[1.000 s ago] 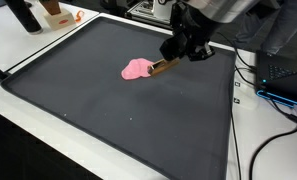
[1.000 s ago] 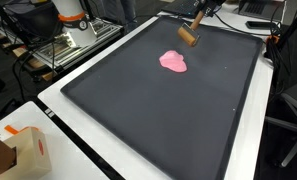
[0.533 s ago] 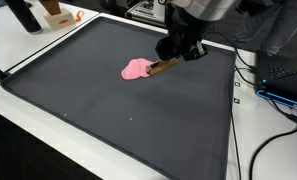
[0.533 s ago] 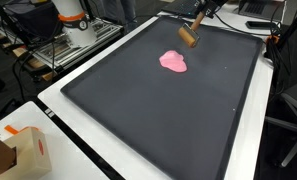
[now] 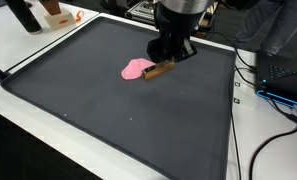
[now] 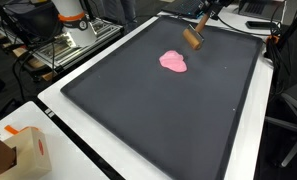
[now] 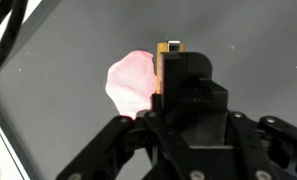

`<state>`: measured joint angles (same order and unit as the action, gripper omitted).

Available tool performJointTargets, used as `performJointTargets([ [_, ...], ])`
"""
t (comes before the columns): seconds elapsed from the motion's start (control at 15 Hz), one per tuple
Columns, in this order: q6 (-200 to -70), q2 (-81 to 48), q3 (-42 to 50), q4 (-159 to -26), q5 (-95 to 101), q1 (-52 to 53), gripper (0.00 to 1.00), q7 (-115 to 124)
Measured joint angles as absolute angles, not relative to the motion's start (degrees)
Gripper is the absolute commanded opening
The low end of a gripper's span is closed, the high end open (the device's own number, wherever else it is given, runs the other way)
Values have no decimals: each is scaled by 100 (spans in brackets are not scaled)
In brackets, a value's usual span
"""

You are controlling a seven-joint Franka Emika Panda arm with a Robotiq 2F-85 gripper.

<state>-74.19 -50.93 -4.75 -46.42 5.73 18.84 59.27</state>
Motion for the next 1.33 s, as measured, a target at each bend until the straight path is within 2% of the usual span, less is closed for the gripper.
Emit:
performJointTargets([
  [0.73,-8299,-4827,-557,-4789,404,1278,23,4981],
  [1.33,-8531,-3620,-575,-5989,411,874,23,3630],
])
